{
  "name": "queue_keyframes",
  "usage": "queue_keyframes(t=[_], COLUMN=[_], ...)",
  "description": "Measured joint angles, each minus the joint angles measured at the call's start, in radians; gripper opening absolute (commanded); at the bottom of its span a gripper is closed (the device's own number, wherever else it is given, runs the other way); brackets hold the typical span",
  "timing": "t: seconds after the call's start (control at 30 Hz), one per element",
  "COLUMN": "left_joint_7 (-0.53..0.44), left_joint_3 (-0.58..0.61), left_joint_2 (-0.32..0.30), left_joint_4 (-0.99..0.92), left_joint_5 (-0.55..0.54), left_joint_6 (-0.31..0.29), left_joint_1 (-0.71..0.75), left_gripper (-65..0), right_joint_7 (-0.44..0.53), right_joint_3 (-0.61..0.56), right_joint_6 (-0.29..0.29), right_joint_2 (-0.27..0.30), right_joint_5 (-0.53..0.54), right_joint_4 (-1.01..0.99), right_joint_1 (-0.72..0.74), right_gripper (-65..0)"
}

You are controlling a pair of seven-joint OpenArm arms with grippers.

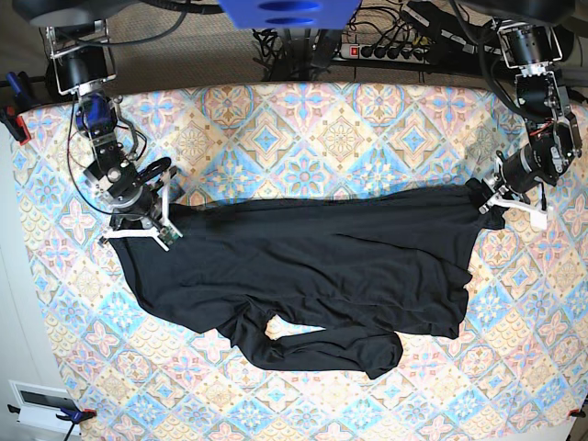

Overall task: Layout the t-shirt on the table in an organized manner, then fold the t-shirt properly
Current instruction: 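Regrasp the shirt shoulder with the right gripper and pull it outward, then hold both shoulders and stretch the shirt taut between the grippers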

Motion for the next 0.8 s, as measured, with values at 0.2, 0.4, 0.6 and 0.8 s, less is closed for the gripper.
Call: queue_keyframes(t=[0.2,0.4,0.6,0.8], left_joint_7=[-0.031,-0.066,-0.070,-0.069], left_joint_3=[0.000,0.000,0.000,0.000], left_joint_2=[0.031,0.049,0.050,0.051], left_joint_4=[-0.001,-0.004,-0.060,-0.204], left_joint_5=[0.001,0.002,0.000,0.006], left_joint_6=[0.004,0.008,0.006,0.012], left_joint_1=[-0.002,-0.034,-0.124,-0.198], left_gripper=[-65.0,-65.0,-65.0,-65.0], right_joint_7=[0.016,0.016,0.019,0.024], right_joint_3=[-0.039,-0.062,-0.062,-0.063], right_joint_6=[-0.003,-0.001,-0.001,0.000], right_joint_2=[0.001,-0.003,-0.002,-0.003], right_joint_5=[-0.001,0.002,0.000,0.004], right_joint_4=[-0.061,-0.109,-0.145,-0.158], right_joint_1=[0.063,0.106,0.134,0.146], right_gripper=[-65.0,-65.0,-65.0,-65.0])
